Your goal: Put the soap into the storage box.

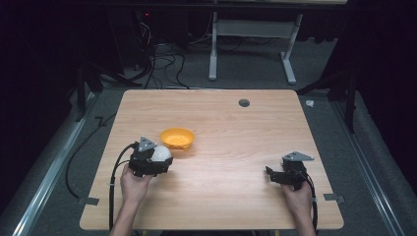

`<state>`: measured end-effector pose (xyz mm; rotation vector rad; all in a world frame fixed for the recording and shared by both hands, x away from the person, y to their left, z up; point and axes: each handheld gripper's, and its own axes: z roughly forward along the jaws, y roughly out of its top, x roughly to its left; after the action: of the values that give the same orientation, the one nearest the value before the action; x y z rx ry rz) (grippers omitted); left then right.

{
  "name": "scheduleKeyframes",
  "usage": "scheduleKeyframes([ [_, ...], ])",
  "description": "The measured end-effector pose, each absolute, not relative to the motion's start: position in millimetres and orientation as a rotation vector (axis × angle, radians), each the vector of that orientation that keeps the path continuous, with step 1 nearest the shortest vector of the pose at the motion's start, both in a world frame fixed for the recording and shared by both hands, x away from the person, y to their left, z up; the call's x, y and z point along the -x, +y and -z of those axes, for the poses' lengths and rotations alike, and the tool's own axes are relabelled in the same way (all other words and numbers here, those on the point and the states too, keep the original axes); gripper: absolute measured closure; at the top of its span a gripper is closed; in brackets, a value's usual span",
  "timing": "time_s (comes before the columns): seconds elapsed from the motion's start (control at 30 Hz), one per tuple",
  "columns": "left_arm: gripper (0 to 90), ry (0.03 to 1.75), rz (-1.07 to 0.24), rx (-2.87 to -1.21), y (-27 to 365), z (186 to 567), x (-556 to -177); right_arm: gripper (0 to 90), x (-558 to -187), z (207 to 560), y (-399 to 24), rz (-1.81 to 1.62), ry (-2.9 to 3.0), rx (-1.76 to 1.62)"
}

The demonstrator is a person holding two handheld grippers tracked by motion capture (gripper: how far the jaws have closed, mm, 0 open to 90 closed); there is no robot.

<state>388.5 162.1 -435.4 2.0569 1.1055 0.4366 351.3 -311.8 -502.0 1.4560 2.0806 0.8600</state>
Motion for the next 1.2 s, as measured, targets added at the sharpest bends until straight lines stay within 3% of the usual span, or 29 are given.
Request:
scheduleKeyframes([
  [1.2,23.2,1.055,-0.44,-2.085,136,411,-431,22.2,-351,502,-312,-0.863,2.08,-1.458],
])
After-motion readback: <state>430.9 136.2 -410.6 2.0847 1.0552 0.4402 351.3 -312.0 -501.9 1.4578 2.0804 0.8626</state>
